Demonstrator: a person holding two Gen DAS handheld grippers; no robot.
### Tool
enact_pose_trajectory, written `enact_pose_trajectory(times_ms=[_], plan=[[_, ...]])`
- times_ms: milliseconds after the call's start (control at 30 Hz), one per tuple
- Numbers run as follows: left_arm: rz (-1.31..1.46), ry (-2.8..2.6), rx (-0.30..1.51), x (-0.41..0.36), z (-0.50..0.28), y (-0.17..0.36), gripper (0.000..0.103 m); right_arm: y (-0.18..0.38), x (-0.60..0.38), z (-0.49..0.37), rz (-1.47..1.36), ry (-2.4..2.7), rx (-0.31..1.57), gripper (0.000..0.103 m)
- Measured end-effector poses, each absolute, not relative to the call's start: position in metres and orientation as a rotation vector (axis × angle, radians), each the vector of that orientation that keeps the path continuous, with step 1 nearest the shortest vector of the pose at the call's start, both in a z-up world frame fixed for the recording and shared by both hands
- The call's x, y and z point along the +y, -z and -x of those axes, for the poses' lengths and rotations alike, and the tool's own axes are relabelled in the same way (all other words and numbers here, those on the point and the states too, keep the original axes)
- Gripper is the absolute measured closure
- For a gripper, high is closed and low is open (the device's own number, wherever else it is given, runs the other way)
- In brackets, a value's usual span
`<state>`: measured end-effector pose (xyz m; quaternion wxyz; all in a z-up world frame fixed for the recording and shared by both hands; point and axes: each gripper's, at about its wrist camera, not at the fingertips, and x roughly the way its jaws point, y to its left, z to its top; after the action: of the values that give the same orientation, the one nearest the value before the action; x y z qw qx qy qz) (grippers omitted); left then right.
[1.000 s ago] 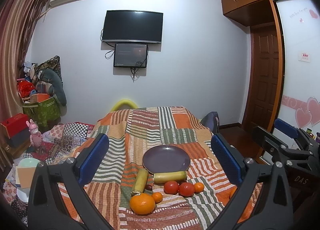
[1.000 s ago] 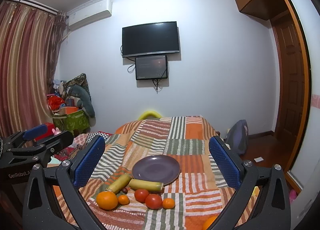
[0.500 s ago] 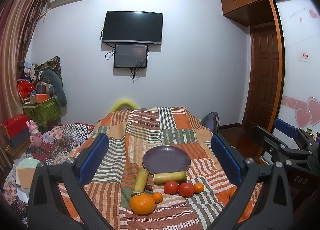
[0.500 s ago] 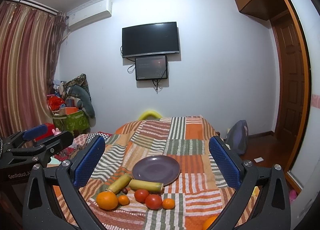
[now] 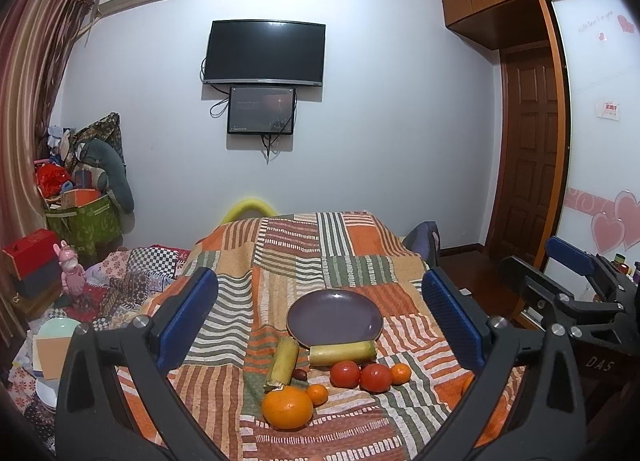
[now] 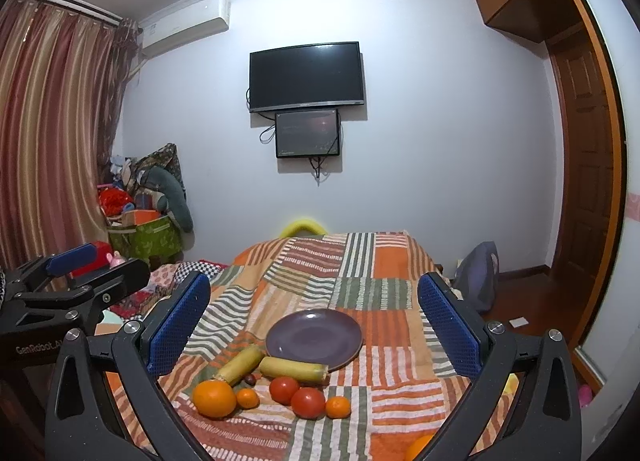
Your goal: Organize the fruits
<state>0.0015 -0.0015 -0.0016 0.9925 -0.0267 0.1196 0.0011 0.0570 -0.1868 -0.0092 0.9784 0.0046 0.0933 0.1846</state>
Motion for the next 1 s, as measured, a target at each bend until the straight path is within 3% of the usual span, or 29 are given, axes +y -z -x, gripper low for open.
enact_pose_trajectory(times_ms=[167,233,433,700,1000], plan=[[0.054,0.014,0.272,0.001,-0.011,0.007,0.002,0.015,-0.191,-0.06,-0.013,-0.375,0.21,0.0],[0.045,0.019,0.297,0.002,-0.016,0.013,0.014,0.017,-0.194,-0.062,-0.013,-0.366,0.223,0.001],[0.016,0.011,0.42,0.011,-0.041,0.04,0.026,0.038,-0.215,-0.077,-0.021,-0.322,0.315,0.013],[-0.036,0.048,0.574,0.018,-0.067,0.084,0.031,0.077,-0.248,-0.099,-0.025,-0.223,0.497,0.034],[-0.005,0.063,0.732,0.03,-0.098,0.137,0.032,0.122,-0.274,-0.124,-0.09,-0.148,0.72,0.034]])
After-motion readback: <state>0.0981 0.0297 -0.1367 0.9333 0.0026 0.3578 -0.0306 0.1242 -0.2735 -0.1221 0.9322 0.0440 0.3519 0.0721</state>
